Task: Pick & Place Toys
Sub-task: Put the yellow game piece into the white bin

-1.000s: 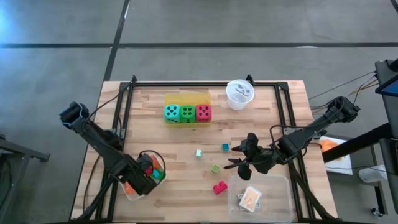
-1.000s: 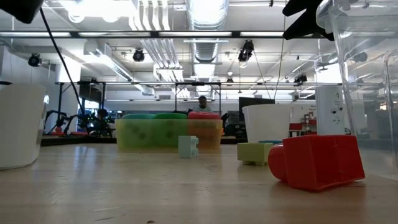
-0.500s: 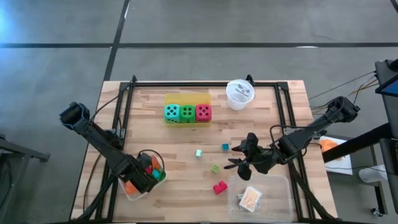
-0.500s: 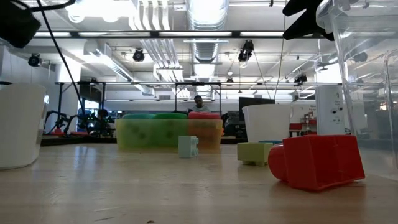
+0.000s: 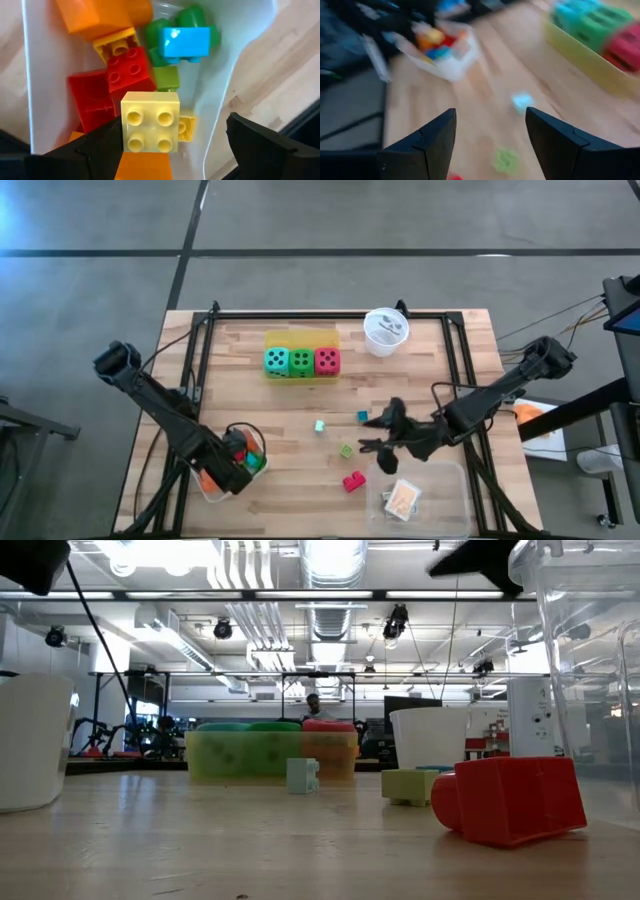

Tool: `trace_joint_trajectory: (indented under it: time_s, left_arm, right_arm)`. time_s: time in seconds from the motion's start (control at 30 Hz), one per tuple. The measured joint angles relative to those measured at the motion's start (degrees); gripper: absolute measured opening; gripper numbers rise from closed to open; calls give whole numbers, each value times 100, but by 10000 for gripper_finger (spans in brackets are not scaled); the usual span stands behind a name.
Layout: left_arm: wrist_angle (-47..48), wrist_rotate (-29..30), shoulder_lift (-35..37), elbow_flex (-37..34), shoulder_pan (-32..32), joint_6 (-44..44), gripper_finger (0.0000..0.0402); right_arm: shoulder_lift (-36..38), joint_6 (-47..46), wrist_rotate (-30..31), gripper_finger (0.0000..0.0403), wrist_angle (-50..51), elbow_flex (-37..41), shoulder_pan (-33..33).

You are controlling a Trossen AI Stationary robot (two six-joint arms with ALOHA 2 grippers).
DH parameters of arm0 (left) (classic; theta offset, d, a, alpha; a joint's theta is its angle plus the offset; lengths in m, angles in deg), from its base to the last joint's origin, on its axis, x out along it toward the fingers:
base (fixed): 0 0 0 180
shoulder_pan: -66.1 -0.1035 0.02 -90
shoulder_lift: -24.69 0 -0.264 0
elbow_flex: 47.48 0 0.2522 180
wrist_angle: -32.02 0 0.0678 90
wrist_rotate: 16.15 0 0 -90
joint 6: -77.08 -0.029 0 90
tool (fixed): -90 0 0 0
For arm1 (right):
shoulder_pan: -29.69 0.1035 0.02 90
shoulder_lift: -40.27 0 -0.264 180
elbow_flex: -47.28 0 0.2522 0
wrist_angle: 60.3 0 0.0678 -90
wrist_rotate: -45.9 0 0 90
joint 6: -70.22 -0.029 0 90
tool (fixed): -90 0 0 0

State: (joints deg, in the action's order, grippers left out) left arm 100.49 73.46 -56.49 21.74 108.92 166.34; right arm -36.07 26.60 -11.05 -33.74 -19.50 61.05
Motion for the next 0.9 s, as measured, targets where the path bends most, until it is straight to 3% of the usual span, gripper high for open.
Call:
trace_joint_trajectory:
  time_s: [0.07, 0.2, 0.3, 0.53, 0.63, 0.77, 0.9]
  left_arm:
    - [-11, 47, 22, 11, 12, -264, 326]
    - [-92, 426, 40, 11, 17, -719, 326]
    - [-231, 890, 45, 69, 55, -1184, 326]
    - [-291, 1308, 63, 168, 211, -1979, 326]
    - [9, 1449, 28, 118, 275, -1952, 326]
    - [755, 782, -75, 79, 312, -1466, 326]
    - [536, 495, -62, 84, 445, -965, 326]
  right_arm:
    - [-313, 553, -236, 235, -1055, 7, -39]
    - [-1008, 1415, -1364, 235, -2926, -145, -289]
    - [-1434, 1552, -1518, 235, -3600, -374, -430]
    - [-2894, 1705, -1538, 235, -3613, -1405, -879]
    - [-3521, 1702, -1841, 235, -3604, -2016, -1027]
    - [-3904, 1692, -2471, 235, -3115, -2654, -1041]
    - [-3817, 1866, -2454, 235, -2664, -2904, -984]
